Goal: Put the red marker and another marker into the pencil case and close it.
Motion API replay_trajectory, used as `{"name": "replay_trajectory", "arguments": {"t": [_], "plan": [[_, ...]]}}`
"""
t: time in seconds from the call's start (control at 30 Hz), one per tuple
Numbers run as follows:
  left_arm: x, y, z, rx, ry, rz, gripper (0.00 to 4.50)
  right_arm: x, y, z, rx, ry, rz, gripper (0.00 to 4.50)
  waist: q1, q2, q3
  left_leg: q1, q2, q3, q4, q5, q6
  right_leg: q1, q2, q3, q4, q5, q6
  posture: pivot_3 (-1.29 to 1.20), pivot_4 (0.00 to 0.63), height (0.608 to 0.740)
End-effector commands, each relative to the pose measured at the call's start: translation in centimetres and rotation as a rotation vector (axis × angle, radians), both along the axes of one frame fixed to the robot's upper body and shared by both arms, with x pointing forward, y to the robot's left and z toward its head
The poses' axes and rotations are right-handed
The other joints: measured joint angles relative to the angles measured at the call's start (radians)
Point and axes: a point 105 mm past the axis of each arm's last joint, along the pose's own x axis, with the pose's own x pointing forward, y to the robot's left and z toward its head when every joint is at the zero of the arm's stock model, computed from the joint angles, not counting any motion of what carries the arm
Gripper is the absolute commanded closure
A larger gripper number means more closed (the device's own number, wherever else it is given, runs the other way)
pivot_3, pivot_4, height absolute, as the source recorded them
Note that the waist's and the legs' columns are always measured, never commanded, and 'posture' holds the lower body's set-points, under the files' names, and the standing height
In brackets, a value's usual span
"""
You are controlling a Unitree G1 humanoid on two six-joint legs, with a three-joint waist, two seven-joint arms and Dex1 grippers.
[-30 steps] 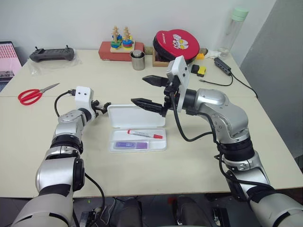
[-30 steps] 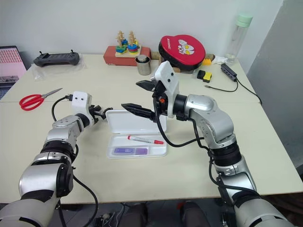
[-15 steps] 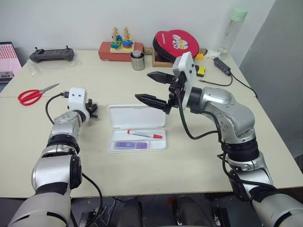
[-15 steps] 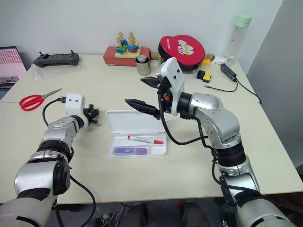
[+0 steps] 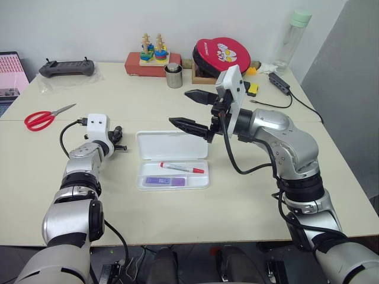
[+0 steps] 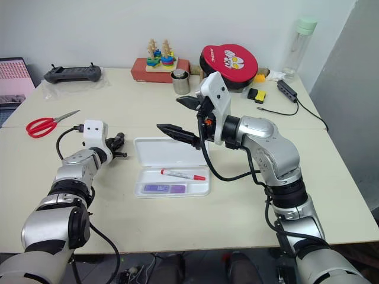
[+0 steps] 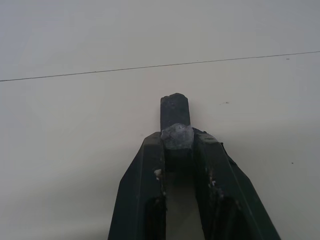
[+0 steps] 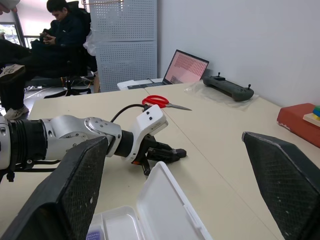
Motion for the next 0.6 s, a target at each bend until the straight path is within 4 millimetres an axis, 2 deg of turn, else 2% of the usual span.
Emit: {"name": "replay_trajectory", "arguments": {"t": [0.03, 0.1, 0.2, 0.23, 0.3, 0.33, 0.37, 0.47, 0.5, 0.6], "plan": [[-0.3, 0.1, 0.2, -0.024, -0.035, 0.000, 4.07, -0.4, -0.3, 1.1, 0.026, -0.048, 0.011, 0.00, 0.000, 0.000, 0.000, 0.000, 0.000, 0.000, 0.000, 0.000, 0.000, 0.000, 0.000, 0.000, 0.000, 0.000, 0.000, 0.00, 0.150, 0.740], [-0.1, -0.2, 2.4, -0.064, -0.157, -0.025, 4.07, -0.5, -0.7, 1.3, 0.034, -0.050, 0.014, 0.00, 0.000, 0.000, 0.000, 0.000, 0.000, 0.000, 0.000, 0.000, 0.000, 0.000, 0.000, 0.000, 0.000, 0.000, 0.000, 0.00, 0.150, 0.740], [-0.8, -2.1, 7.2, -0.145, -0.386, -0.161, 4.07, -1.2, -1.8, 1.8, 0.055, -0.049, 0.040, 0.00, 0.001, 0.000, 0.000, -0.001, 0.000, 0.000, 0.000, 0.000, 0.000, 0.000, 0.000, 0.000, 0.000, 0.001, -0.002, 0.00, 0.150, 0.740], [-1.3, -3.3, 8.7, -0.167, -0.440, -0.230, 4.07, -1.3, -2.2, 2.1, 0.062, -0.048, 0.044, 0.00, 0.003, -0.001, 0.000, -0.001, 0.001, 0.000, 0.000, 0.000, 0.000, 0.000, 0.000, 0.000, 0.000, 0.002, -0.003, 0.00, 0.150, 0.740], [-3.5, -7.6, 11.7, -0.197, -0.518, -0.482, 4.07, -1.9, -3.6, 2.3, 0.063, -0.040, 0.066, 0.00, 0.006, -0.001, 0.000, -0.002, 0.000, -0.001, 0.000, 0.000, 0.000, 0.000, 0.000, -0.001, -0.001, 0.002, -0.003, 0.00, 0.150, 0.740], [-4.5, -9.2, 12.5, -0.199, -0.535, -0.577, 4.07, -2.2, -4.1, 2.3, 0.060, -0.036, 0.077, 0.00, 0.006, -0.001, 0.001, -0.002, 0.000, -0.002, 0.000, 0.000, 0.000, 0.000, -0.001, -0.002, 0.000, 0.002, -0.003, 0.00, 0.150, 0.740], [-5.2, -10.1, 12.9, -0.200, -0.539, -0.630, 4.07, -2.3, -4.3, 2.3, 0.058, -0.033, 0.084, 0.00, 0.007, -0.001, 0.001, -0.003, 0.000, -0.002, 0.000, 0.000, 0.000, 0.000, -0.001, -0.001, -0.002, 0.002, -0.003, 0.00, 0.150, 0.740], [-8.6, -15.3, 14.5, -0.180, -0.522, -0.926, 4.07, -3.0, -5.9, 2.3, 0.045, -0.016, 0.100, 0.00, 0.005, -0.001, 0.001, -0.002, -0.003, -0.001, 0.000, 0.000, 0.000, 0.001, -0.004, -0.001, -0.002, 0.002, -0.003, 0.00, 0.150, 0.740], [-9.3, -16.1, 14.7, -0.178, -0.511, -0.980, 4.07, -3.1, -6.2, 2.2, 0.041, -0.012, 0.100, 0.00, 0.003, -0.001, 0.001, -0.002, -0.003, -0.001, 0.000, 0.000, 0.000, 0.001, -0.004, -0.001, -0.002, 0.001, -0.002, 0.00, 0.150, 0.740], [-11.1, -18.6, 13.4, -0.122, -0.398, -1.146, 4.07, -2.9, -7.2, 1.9, 0.015, -0.004, 0.065, 0.00, -0.003, -0.001, 0.001, 0.000, -0.002, -0.001, 0.000, 0.000, 0.000, 0.002, -0.002, 0.000, -0.001, 0.000, 0.001, 0.00, 0.150, 0.740]]}}
